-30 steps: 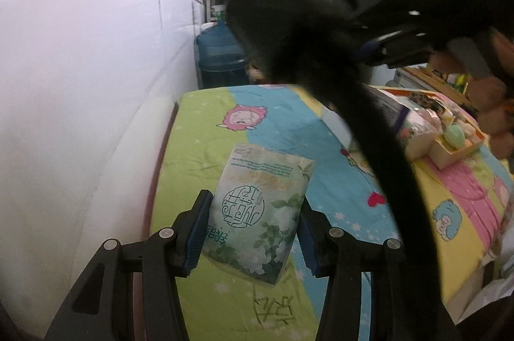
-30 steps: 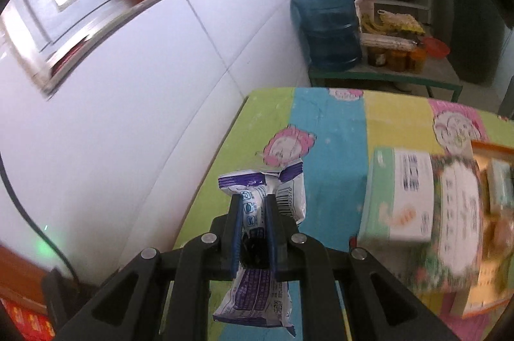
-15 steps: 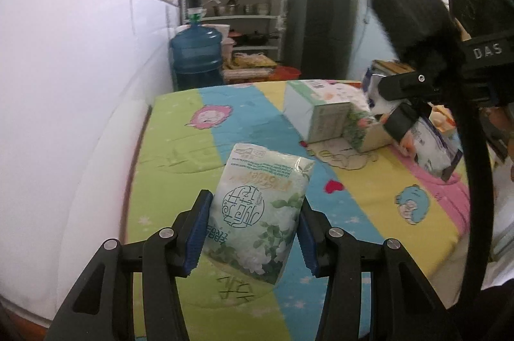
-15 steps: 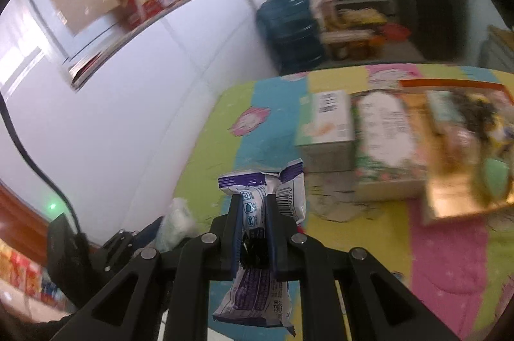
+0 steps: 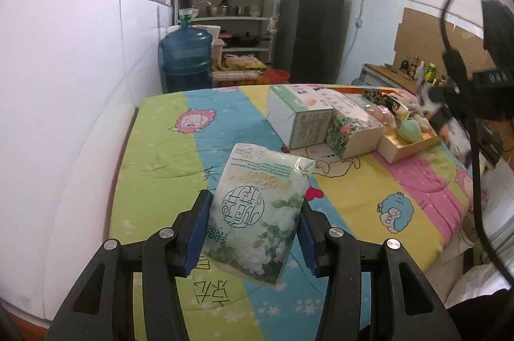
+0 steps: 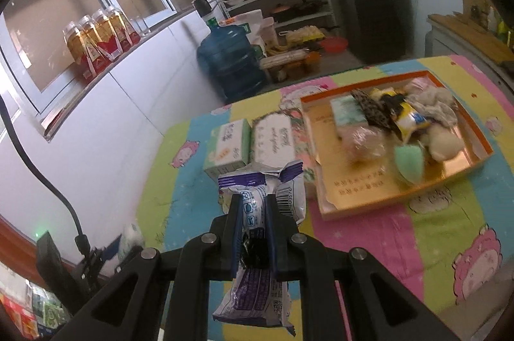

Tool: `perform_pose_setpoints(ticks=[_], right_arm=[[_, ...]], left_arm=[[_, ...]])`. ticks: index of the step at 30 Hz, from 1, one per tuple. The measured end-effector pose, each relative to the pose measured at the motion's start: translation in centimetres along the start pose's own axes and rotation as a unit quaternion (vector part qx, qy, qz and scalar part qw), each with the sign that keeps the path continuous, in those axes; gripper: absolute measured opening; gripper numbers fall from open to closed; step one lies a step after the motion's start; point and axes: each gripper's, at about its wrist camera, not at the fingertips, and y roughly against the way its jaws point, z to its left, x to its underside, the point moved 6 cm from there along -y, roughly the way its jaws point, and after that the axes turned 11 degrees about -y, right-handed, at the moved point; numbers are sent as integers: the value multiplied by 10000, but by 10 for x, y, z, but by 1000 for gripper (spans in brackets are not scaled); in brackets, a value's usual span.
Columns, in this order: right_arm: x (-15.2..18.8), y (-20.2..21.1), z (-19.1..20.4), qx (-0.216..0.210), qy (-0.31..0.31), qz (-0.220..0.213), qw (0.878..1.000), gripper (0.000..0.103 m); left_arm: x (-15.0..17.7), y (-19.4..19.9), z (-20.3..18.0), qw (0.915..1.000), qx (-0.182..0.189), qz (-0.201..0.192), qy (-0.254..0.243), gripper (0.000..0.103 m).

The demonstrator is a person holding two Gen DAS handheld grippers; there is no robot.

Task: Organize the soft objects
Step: 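Carry the tissue pack with the left tool while the right tool carries the wrapper to the box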

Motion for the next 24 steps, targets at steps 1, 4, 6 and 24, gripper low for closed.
perform_pose_setpoints(ticks=[1, 4, 6, 24], right_arm=[[4, 3, -5, 25, -14, 2, 10000, 14], [13, 9, -16, 48, -108, 14, 9999, 14], [18, 14, -23, 69, -174, 6, 9998, 14], [6, 77, -100, 443, -711, -716, 9939, 14]], left_arm=[[-2, 0, -3, 10000, 20, -5, -23, 51], [-6, -1, -10, 9999, 115, 0, -76, 51], [-9, -3, -17, 9997, 233, 19, -96, 51], [-84, -23, -127, 9878, 1393, -318, -614, 51]])
